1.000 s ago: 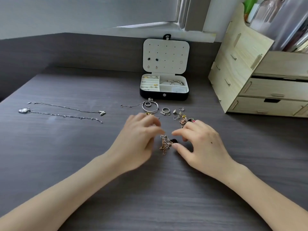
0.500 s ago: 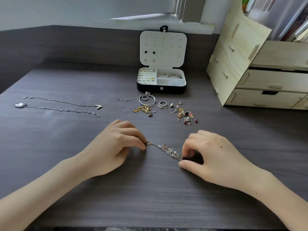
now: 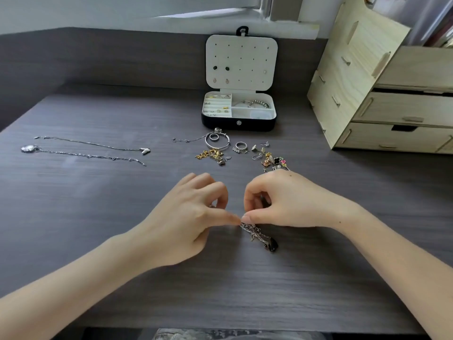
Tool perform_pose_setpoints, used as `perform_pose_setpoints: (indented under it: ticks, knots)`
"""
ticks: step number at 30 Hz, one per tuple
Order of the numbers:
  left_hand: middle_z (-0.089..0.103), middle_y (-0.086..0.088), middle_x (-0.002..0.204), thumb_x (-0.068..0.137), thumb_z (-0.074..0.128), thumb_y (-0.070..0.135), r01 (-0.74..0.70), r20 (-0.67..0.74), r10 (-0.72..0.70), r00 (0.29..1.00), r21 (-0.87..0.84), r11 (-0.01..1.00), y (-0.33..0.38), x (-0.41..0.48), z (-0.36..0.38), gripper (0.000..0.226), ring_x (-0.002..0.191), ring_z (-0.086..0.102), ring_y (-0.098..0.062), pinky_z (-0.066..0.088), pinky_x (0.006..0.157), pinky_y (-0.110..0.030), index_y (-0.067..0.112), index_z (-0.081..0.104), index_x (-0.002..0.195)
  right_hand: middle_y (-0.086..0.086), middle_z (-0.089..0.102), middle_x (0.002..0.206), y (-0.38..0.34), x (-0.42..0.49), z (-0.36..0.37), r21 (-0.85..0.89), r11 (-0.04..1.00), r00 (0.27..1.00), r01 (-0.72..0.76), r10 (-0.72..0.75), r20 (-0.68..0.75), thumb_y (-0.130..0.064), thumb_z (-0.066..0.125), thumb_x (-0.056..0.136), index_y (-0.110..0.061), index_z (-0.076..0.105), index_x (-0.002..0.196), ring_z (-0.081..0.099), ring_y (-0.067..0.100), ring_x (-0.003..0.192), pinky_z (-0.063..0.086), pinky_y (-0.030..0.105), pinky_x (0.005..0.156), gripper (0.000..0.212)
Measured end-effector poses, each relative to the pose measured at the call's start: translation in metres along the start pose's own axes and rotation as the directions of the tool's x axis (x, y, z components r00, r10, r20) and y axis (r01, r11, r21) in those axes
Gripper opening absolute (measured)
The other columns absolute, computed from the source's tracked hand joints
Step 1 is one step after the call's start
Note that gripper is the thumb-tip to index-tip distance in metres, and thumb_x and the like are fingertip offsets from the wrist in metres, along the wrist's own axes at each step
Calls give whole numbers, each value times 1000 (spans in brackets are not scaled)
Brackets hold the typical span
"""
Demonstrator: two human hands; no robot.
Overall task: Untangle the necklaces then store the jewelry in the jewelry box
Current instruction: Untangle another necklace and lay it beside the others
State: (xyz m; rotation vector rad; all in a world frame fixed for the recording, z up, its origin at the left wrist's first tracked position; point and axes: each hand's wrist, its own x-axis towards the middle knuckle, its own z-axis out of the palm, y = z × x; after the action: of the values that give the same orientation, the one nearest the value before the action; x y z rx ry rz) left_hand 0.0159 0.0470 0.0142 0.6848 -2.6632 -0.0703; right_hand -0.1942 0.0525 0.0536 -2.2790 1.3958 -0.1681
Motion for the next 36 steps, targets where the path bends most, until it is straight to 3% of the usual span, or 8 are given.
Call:
perform_pose_setpoints:
  ticks: [7, 14, 17, 21, 29, 33, 36]
  knots:
    - [56, 2, 86, 69, 34, 2, 11, 5, -11, 1000, -44, 999, -2, -1, 4, 57, 78, 42, -17, 32, 66, -29, 31, 73, 97, -12, 60, 66, 6, 8, -3, 82, 997, 999, 5, -8, 37, -28, 71, 79, -25, 67, 74, 53, 3, 64, 39, 15, 58, 7]
    - [57, 1, 86, 64, 48, -14, 1, -1, -2, 1000, -116, 993, -8, -4, 5, 56, 77, 37, -15, 31, 68, -28, 28, 75, 89, -12, 62, 72, 13, 2, -2, 117, 993, 1000, -4, 1, 28, -18, 66, 80, -29, 66, 76, 53, 4, 70, 40, 15, 63, 12]
    - [56, 2, 86, 65, 52, -16, 7, -5, -8, 1000, -167, 986, -9, -5, 5, 54, 79, 31, -9, 33, 66, -29, 28, 75, 86, -12, 61, 71, 11, 0, 1, 120, 993, 1000, 11, -10, -7, -29, 64, 82, -29, 66, 77, 53, 4, 71, 39, 16, 63, 6]
    - [57, 2, 86, 66, 51, -18, 9, 3, -8, 1000, -203, 979, -9, -5, 6, 54, 78, 32, -9, 31, 69, -26, 26, 76, 85, -10, 60, 69, 4, 3, 11, 79, 997, 998, 5, 0, -64, -45, 66, 77, -28, 63, 73, 53, 6, 70, 40, 22, 60, 18]
    - [59, 2, 88, 69, 51, -18, 15, 27, -10, 1000, -218, 976, -7, -8, 4, 51, 78, 43, -15, 32, 72, -24, 25, 76, 83, -13, 57, 66, 8, 3, 10, 53, 999, 992, -10, 17, -128, -29, 64, 82, -29, 61, 75, 50, 0, 65, 36, 20, 60, 8]
    - [60, 3, 88, 73, 51, -14, 38, 16, -36, 999, -197, 980, -8, -9, 2, 43, 77, 46, -18, 33, 69, -24, 22, 74, 82, -11, 60, 70, 10, -3, 3, 131, 991, 1000, 16, -16, -4, -45, 67, 73, -30, 64, 74, 54, 6, 69, 43, 23, 62, 15]
    - [59, 2, 88, 71, 52, -15, 34, -7, -36, 999, -162, 986, -5, -9, 3, 42, 78, 46, -18, 37, 67, -30, 19, 72, 87, -11, 59, 73, 10, -5, 4, 107, 993, 998, 54, -58, 36, -39, 71, 74, -31, 64, 73, 54, 8, 74, 45, 28, 67, 11]
